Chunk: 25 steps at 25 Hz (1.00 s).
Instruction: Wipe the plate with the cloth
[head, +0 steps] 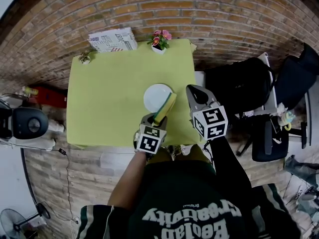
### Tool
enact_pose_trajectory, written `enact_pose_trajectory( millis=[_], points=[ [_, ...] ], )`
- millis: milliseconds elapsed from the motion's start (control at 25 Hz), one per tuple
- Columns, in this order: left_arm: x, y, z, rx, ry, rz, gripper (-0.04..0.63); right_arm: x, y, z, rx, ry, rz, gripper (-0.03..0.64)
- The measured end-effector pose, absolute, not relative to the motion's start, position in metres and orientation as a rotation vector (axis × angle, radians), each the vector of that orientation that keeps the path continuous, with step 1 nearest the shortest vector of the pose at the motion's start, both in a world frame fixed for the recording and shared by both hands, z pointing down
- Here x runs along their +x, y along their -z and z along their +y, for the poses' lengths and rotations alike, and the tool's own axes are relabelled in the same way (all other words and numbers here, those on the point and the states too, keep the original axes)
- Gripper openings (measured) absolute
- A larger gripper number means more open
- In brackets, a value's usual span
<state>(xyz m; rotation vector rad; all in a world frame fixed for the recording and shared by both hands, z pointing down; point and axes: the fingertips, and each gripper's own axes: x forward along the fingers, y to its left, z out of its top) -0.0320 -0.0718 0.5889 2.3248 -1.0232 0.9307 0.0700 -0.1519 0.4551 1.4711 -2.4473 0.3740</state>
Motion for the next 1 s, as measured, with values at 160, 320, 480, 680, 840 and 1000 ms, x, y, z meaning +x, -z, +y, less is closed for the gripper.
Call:
enact_pose_trajectory(
  millis=[160,320,480,680,840,1000],
  points=[
    [-0.025,-0.604,-0.065,2.291,-0.969,-1.031,0.13,0.075,-0.457,-0.15,1.445,-0.367,-2.468,0.014],
    [-0.026,-0.615,-0.063,2.263,-0.987,-1.061,0.13,0.077,-0.457,-0.148,1.415,-0.36,-2.486,0.014],
    [-0.024,-0.612,-0.062,2.245,-0.987,-1.085,0.13,0.078,-0.458,-0.147,1.384,-0.359,-2.496,0.014],
    [-0.033,-0.61,-0.062,2.213,-0.957,-1.134,0.13,0.073,-0.458,-0.149,1.349,-0.352,-2.511,0.014],
    [-0.052,-0.611,-0.062,2.158,-0.953,-1.192,0.13,0.068,-0.456,-0.151,1.325,-0.341,-2.525,0.014],
    [-0.077,-0.614,-0.06,2.105,-0.954,-1.256,0.13,0.061,-0.454,-0.152,1.299,-0.33,-2.537,0.014]
  ],
)
